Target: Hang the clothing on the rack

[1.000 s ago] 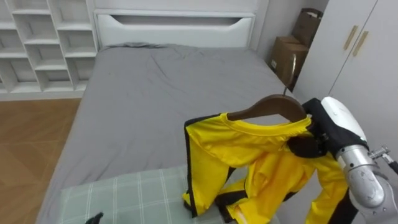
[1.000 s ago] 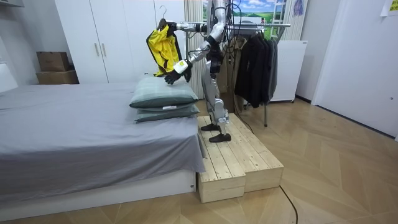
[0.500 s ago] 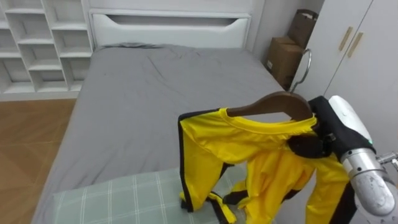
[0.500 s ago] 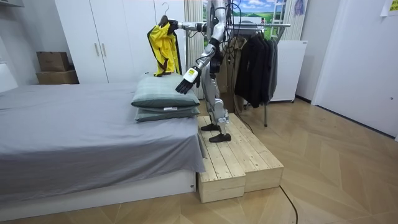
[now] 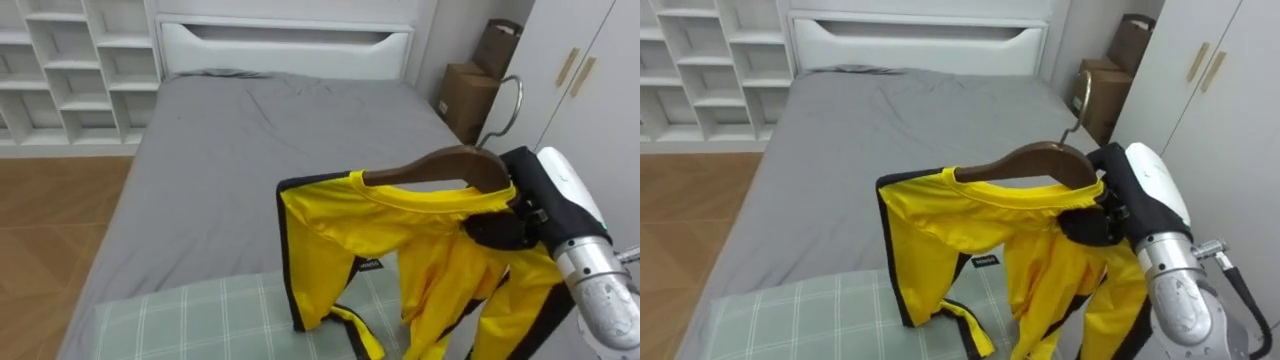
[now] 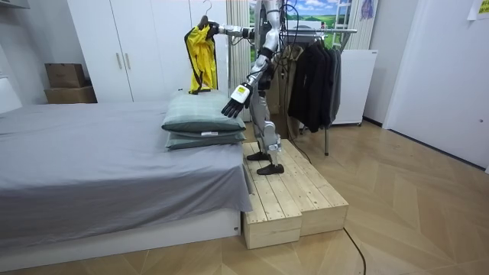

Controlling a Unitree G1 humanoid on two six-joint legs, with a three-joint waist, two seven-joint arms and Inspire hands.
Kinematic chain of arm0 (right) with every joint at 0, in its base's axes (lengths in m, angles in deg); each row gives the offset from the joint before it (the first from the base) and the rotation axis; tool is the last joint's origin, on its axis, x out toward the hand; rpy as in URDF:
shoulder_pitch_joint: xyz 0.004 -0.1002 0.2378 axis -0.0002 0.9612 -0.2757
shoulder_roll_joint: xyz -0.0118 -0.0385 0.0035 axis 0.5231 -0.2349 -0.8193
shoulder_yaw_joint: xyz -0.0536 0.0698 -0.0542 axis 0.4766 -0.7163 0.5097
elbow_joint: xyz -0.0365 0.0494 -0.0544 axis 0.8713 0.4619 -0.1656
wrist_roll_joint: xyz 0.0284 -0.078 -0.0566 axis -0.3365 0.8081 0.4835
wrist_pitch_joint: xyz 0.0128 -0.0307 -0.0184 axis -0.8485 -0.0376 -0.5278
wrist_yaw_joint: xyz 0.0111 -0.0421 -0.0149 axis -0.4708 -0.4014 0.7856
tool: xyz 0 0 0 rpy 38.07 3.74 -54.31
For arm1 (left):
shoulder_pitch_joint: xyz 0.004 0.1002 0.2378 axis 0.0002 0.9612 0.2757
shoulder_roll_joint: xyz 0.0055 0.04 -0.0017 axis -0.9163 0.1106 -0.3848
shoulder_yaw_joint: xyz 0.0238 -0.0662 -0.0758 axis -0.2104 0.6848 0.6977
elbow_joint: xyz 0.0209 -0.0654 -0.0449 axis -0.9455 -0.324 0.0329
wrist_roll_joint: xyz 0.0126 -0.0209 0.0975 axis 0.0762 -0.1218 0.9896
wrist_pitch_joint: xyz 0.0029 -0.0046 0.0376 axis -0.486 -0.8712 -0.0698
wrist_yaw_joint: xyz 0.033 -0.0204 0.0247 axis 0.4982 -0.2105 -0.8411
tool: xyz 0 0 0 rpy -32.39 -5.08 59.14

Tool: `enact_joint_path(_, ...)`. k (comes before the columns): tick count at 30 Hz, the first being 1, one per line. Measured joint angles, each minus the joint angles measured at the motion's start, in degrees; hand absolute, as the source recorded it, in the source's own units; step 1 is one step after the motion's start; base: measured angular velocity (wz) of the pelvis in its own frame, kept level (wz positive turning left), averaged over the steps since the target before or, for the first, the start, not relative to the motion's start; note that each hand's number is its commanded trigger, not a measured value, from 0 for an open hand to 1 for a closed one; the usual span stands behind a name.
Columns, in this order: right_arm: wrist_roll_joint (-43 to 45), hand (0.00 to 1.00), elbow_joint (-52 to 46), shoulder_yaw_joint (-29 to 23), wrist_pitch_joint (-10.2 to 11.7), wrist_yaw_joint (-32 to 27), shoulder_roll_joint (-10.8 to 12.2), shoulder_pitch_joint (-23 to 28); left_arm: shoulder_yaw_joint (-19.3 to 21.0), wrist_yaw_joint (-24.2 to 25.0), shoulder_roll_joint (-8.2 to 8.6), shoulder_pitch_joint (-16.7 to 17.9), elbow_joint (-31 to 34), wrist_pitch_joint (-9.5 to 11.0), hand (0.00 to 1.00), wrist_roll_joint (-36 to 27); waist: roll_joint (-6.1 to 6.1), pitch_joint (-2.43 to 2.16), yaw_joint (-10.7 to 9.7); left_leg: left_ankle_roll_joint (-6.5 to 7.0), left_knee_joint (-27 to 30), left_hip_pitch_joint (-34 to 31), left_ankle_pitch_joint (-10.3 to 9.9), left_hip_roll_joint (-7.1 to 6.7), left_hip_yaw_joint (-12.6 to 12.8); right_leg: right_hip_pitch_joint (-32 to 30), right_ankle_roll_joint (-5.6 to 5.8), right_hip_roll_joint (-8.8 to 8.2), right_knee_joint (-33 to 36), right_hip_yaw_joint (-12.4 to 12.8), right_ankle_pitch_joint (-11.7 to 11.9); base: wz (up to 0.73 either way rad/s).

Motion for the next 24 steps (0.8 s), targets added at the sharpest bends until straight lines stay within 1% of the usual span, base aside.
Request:
enact_joint_path(2,0.14,1.00,-0.09,0.02,-0.04,0.47,0.02,0.06,0.00,0.01,0.00,0.01,-0.39,-0.01,0.00,0.05,-0.15,-0.03,0.15,0.00,0.06,0.02,0.00,0.00,0.05,0.01,0.00,0.00,-0.01,0.03,0.00,0.00)
enact_joint_path(3,0.13,1.00,-0.88,0.00,-0.29,0.65,0.02,0.93,0.00,0.07,0.00,0.02,-0.49,-0.15,0.00,0.05,-0.33,-0.15,0.11,0.00,0.11,0.33,0.00,0.03,0.19,0.03,-0.01,0.01,-0.03,0.10,0.00,0.00)
enact_joint_path(5,0.05,1.00,-2.39,0.11,-0.39,0.67,0.21,3.44,-0.01,0.05,-0.01,0.19,-0.75,-0.46,0.00,0.05,-0.48,-0.17,0.35,-0.01,0.11,0.86,0.00,0.11,0.36,0.14,-0.02,0.08,-0.06,0.30,0.01,-0.02)
enact_joint_path(6,-0.06,1.00,-2.58,0.17,-0.39,0.68,0.30,4.96,-0.01,0.04,-0.01,0.41,-0.89,-0.65,0.00,0.13,-0.64,-0.26,0.41,-0.01,0.11,0.88,0.00,0.09,0.46,0.09,-0.01,0.10,-0.05,0.71,0.00,-0.06)
enact_joint_path(7,-0.07,1.00,-2.56,0.17,-0.45,0.68,0.30,5.61,-0.01,0.03,-0.02,0.47,-0.89,-0.76,0.00,0.14,-0.74,-0.21,0.43,0.00,0.10,0.82,0.00,0.06,0.55,-0.03,0.00,0.10,-0.05,0.89,0.00,-0.15)
enact_joint_path(10,0.07,1.00,-2.25,0.26,-1.35,0.70,0.33,8.38,0.02,0.07,-0.49,0.71,-0.92,-1.45,0.00,0.86,-1.27,-0.07,0.35,0.00,0.07,0.17,-0.01,0.00,2.56,-0.99,0.02,0.22,0.10,2.08,0.00,-0.29)
enact_joint_path(11,0.10,1.00,-2.20,0.26,-1.72,0.79,0.36,9.52,0.01,0.11,-0.88,0.80,-1.16,-1.67,0.00,1.24,-1.40,-0.01,0.34,0.00,0.09,0.18,-0.05,0.09,3.62,-1.79,0.02,0.43,0.30,2.82,0.05,-0.46)
enact_joint_path(12,0.12,1.00,-2.20,0.26,-1.74,1.05,0.35,10.27,0.35,0.15,-1.03,0.96,-1.53,-1.87,0.00,1.24,-1.38,0.03,0.34,0.00,0.14,0.13,-0.29,0.21,5.03,-2.48,0.03,0.71,0.69,3.81,0.05,-0.53)
enact_joint_path(13,0.11,1.00,-2.16,0.26,-1.74,1.20,0.36,10.37,0.55,0.15,-1.02,1.03,-1.67,-2.11,0.00,1.25,-1.31,0.09,0.32,0.02,0.21,0.10,-0.44,0.29,5.86,-2.93,0.03,0.95,1.08,4.57,0.05,-0.72)
enact_joint_path(14,-0.04,1.00,-1.88,0.26,-1.74,1.30,0.39,10.35,0.95,0.22,-1.02,1.13,-1.86,-2.56,0.00,1.17,-1.14,0.20,0.63,-0.07,0.33,0.17,-0.80,0.50,8.10,-3.88,0.04,1.50,1.55,6.21,0.05,-0.88)
enact_joint_path(15,-0.10,1.00,-1.76,0.27,-1.74,1.30,0.41,10.34,1.27,0.22,-1.13,1.14,-2.11,-2.94,0.00,1.14,-1.12,0.35,0.94,-0.20,0.87,0.16,-1.24,0.81,10.42,-4.77,0.03,1.88,2.18,6.67,0.17,-0.95)
enact_joint_path(16,-0.14,1.00,-1.75,0.28,-1.74,1.33,0.45,10.35,1.73,0.23,-1.12,1.10,-2.19,-3.19,0.00,1.14,-1.04,0.40,1.27,-0.31,1.08,0.25,-1.41,0.97,11.72,-5.25,-0.04,2.10,2.48,6.67,0.51,-1.11)
enact_joint_path(17,-0.15,1.00,-1.78,0.27,-1.73,1.37,0.64,10.27,2.43,0.25,-1.15,1.15,-2.25,-3.68,0.00,1.12,-0.91,0.50,1.97,-0.54,1.14,0.64,-1.60,1.27,14.52,-6.29,-0.40,2.51,3.17,6.15,1.18,-1.21)
enact_joint_path(18,0.09,1.00,-1.84,0.27,-1.73,1.40,1.04,9.98,3.09,0.25,-1.16,1.45,-2.95,-3.86,0.00,0.68,-0.72,0.63,2.11,-0.74,1.18,1.02,-2.00,1.73,17.43,-7.16,-0.94,2.26,3.20,2.57,1.79,-1.22)
enact_joint_path(19,0.20,1.00,-1.84,0.27,-1.73,1.40,1.38,9.81,3.23,0.25,-1.21,1.58,-3.26,-4.01,0.00,0.40,-0.73,0.67,2.19,-0.84,1.23,1.08,-2.18,2.00,18.85,-7.68,-1.38,1.97,3.20,0.17,2.09,-1.28)
enact_joint_path(20,0.29,1.00,-1.87,0.31,-1.73,1.39,2.04,9.57,3.28,0.21,-1.46,1.69,-3.58,-4.76,0.00,-0.24,-1.03,0.91,2.90,-0.96,1.54,1.17,-2.26,2.10,22.12,-8.81,-2.48,1.19,3.22,-5.20,2.81,-1.35)
enact_joint_path(21,0.44,1.00,-1.85,0.89,-1.78,1.41,2.15,9.07,3.43,0.04,-1.65,1.51,-4.26,-5.24,0.00,-1.26,-1.15,1.36,3.33,-0.97,1.96,1.11,-2.56,2.14,24.97,-9.54,-3.64,0.46,2.93,-10.70,3.57,-1.38)
enact_joint_path(22,0.47,1.00,-1.78,1.33,-1.80,1.41,2.16,8.64,3.56,-0.03,-1.65,1.47,-4.63,-5.67,0.00,-1.29,-1.02,1.44,3.36,-1.09,1.91,1.02,-2.96,2.22,26.18,-9.93,-4.12,0.31,2.72,-12.66,3.93,-1.20)
enact_joint_path(23,0.48,1.00,-1.62,2.14,-2.15,1.44,2.24,7.97,3.65,-0.47,-1.63,1.04,-5.34,-6.79,0.00,-1.37,-0.65,1.68,3.24,-1.03,1.80,0.88,-4.45,2.60,28.49,-10.46,-4.13,0.41,2.33,-15.31,4.27,-1.00)
enact_joint_path(24,0.52,1.00,-1.16,2.88,-2.90,1.93,2.61,7.91,3.64,-1.03,-1.59,0.58,-5.94,-7.96,0.00,-1.81,-0.44,1.78,3.35,-1.26,1.99,0.83,-4.74,3.36,30.95,-10.64,-2.38,0.66,2.06,-16.62,4.42,-0.89)
